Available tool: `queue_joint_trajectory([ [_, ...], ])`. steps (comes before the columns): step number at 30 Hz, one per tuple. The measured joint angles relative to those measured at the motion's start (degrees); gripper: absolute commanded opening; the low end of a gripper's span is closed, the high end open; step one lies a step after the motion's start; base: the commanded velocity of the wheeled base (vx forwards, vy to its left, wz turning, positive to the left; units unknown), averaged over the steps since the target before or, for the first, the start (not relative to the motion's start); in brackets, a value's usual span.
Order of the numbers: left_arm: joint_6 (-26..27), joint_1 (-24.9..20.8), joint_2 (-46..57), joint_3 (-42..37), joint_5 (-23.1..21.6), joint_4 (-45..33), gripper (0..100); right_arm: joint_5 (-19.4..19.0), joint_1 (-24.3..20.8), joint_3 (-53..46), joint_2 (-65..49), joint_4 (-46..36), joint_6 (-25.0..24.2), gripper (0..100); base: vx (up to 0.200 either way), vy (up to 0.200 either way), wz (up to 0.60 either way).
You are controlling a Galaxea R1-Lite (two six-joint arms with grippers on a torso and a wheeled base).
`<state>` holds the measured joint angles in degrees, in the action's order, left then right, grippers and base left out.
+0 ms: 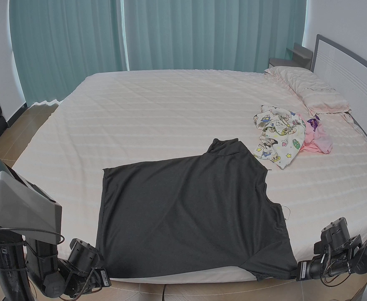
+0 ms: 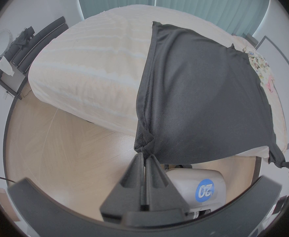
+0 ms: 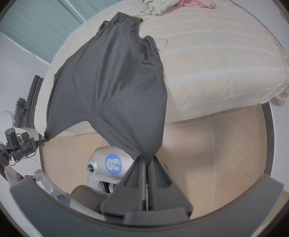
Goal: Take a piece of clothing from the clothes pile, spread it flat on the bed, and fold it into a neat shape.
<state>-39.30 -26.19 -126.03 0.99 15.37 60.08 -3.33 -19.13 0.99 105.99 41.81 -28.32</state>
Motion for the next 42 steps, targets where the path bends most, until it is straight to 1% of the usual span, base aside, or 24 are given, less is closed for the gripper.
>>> queue_joint_trajectory([
  [5, -0.1, 0.1, 3.9, 0.0, -0.1, 0.3, 0, 0.1, 0.3, 0.2, -2.3, 2.2, 0.0, 0, 0.0, 0.0, 0.0],
  [9, 0.2, 0.4, 8.5, 0.1, 0.0, 0.2, 0, 1.9, 0.3, 2.0, -3.8, 2.9, 0.0, 0, 0.0, 0.0, 0.0],
  [12, 0.4, 1.4, 11.6, 1.7, 0.0, 0.0, 0, 3.1, 0.4, 3.6, -4.8, 3.2, 0.0, 0, 0.0, 0.0, 0.0],
  [16, 1.0, 3.2, 13.8, 4.2, 0.0, -0.3, 0, 3.7, 0.3, 6.5, -6.7, 3.0, 0.1, 0, 0.0, 0.0, 0.0],
  [22, 1.5, 4.5, 15.3, 6.4, 0.0, -0.8, 0, 3.9, 0.4, 10.4, -8.9, 2.2, 0.1, 0, 0.0, 0.0, 0.0],
  [25, 2.4, 5.4, 15.5, 6.8, 0.0, -2.3, 0, 3.9, 0.4, 12.3, -9.4, 2.1, 0.1, 0, 0.0, 0.0, 0.0],
  [32, 3.3, 6.3, 15.6, 7.7, 0.0, -2.9, 0, 5.2, 0.4, 16.4, -9.6, 1.8, 0.1, 0, 0.0, 0.0, 0.0],
  [37, 3.4, 6.8, 15.4, 9.0, 0.0, -2.9, 0, 5.3, 0.4, 18.9, -9.5, -0.4, 0.1, 0, 0.0, 0.0, 0.0],
  [42, 3.4, 8.4, 14.7, 10.7, 0.0, -2.9, 0, 5.3, 0.9, 21.9, -9.5, -2.4, 0.1, 0, 0.0, 0.0, 0.0],
])
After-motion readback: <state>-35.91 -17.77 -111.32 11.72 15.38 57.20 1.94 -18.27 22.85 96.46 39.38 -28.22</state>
